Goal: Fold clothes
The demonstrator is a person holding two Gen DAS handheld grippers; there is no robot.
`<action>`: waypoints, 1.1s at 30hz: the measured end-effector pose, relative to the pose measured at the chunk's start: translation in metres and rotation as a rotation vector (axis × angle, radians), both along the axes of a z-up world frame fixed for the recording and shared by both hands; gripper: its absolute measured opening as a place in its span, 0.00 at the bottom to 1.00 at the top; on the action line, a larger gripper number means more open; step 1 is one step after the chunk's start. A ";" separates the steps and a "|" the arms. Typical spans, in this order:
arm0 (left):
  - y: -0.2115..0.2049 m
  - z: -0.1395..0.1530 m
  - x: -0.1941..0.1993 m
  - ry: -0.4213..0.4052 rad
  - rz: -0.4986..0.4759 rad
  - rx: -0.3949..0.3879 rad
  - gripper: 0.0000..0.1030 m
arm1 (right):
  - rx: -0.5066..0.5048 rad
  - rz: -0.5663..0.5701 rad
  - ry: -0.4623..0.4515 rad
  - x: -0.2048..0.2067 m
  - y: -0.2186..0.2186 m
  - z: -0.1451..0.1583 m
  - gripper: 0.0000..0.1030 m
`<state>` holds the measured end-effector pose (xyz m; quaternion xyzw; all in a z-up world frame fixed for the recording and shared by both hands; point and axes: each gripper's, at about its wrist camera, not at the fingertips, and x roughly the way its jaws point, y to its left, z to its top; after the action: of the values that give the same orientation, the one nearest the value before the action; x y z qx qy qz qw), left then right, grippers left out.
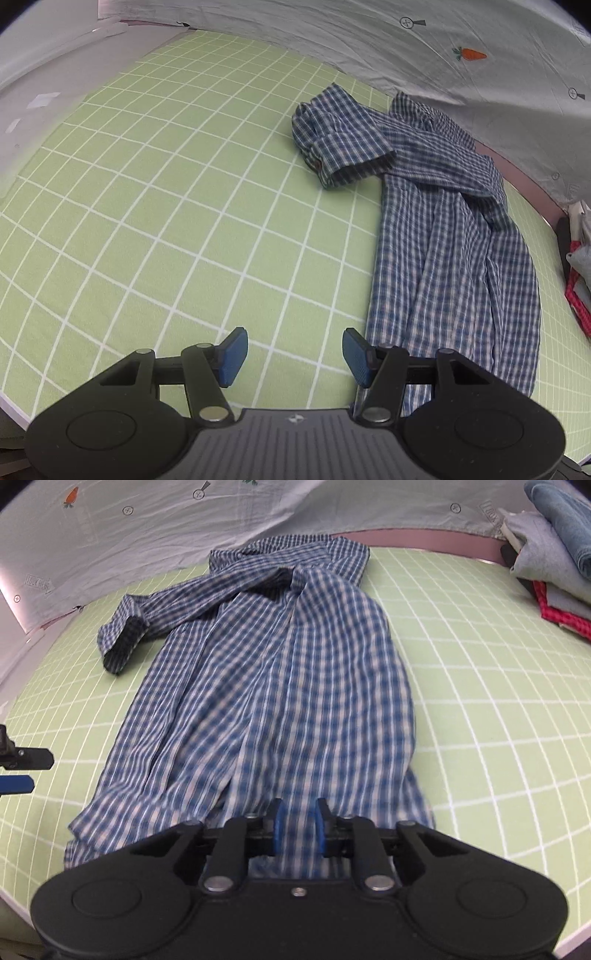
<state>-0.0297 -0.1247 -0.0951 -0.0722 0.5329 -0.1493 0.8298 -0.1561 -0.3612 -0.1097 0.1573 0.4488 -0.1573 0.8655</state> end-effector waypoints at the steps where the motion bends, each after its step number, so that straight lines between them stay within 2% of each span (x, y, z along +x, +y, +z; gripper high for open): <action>1: -0.001 0.000 -0.004 0.000 -0.014 0.003 0.56 | 0.012 0.005 0.006 -0.006 0.005 -0.002 0.14; 6: -0.002 -0.004 -0.022 0.011 -0.073 0.023 0.56 | 0.029 0.036 0.017 -0.022 0.029 0.000 0.11; 10: -0.003 -0.007 -0.030 0.026 -0.089 0.030 0.57 | -0.009 0.069 0.029 -0.029 0.045 0.004 0.11; 12: -0.004 -0.008 -0.032 0.030 -0.088 0.031 0.57 | -0.006 0.078 0.022 -0.033 0.049 0.007 0.12; 14: -0.007 -0.005 -0.031 0.023 -0.082 0.028 0.57 | -0.007 0.078 -0.006 -0.036 0.046 0.013 0.17; 21: -0.020 0.010 -0.025 -0.022 -0.034 0.012 0.60 | -0.062 0.037 -0.104 -0.024 0.015 0.037 0.22; 24: -0.028 0.014 -0.021 -0.037 -0.002 0.016 0.61 | -0.082 0.027 -0.126 -0.012 -0.004 0.042 0.29; 29: -0.042 0.019 -0.012 -0.057 0.051 0.030 0.61 | -0.115 0.009 -0.162 0.008 -0.036 0.050 0.27; 33: -0.048 0.018 -0.006 -0.070 0.091 0.043 0.62 | -0.160 0.036 -0.199 0.047 -0.061 0.052 0.26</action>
<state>-0.0353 -0.1731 -0.0767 -0.0735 0.5029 -0.1025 0.8551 -0.1088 -0.4221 -0.0579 0.0946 0.3493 -0.1605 0.9183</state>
